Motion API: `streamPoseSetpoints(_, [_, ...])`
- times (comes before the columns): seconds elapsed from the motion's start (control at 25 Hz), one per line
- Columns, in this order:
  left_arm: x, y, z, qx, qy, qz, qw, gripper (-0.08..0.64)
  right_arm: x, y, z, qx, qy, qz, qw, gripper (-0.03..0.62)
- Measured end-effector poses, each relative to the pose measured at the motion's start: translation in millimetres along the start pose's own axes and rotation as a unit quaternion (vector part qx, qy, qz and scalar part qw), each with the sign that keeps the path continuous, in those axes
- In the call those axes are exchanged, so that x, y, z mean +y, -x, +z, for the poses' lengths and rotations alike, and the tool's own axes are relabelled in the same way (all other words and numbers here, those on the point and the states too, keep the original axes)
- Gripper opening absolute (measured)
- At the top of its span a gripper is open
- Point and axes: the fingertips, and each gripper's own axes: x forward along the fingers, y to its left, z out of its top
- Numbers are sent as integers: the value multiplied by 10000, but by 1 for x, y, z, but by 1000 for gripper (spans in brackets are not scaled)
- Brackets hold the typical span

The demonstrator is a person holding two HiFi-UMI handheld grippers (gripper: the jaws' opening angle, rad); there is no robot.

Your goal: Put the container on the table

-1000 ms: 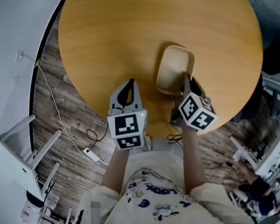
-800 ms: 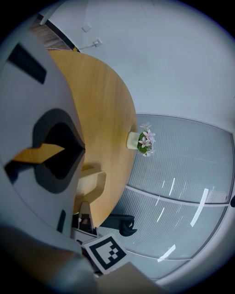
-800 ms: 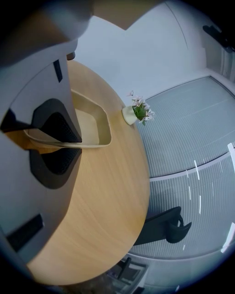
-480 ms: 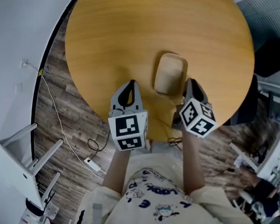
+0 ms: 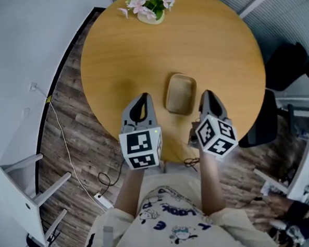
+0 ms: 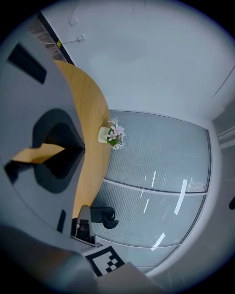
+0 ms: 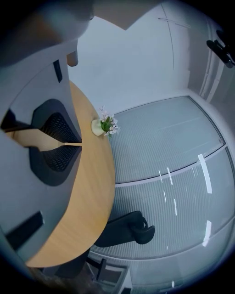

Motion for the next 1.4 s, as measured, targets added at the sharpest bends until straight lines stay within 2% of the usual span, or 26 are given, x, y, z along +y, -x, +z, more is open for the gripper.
streamPoseSetpoints(0.52, [-14,30,68,-899,-159,-46,9958,3,40,42,80,-1038,448,574,9919,18])
streamPoseSetpoints(1.0, [-11,68,105,-1461,-236,94,9889,3,68,71,105,-1485,591,947,9826,18])
streamPoseSetpoints(1.4, [-10,82,113,-1632,-261,108,9862,3,81,79,108,-1629,680,1054,9786,18])
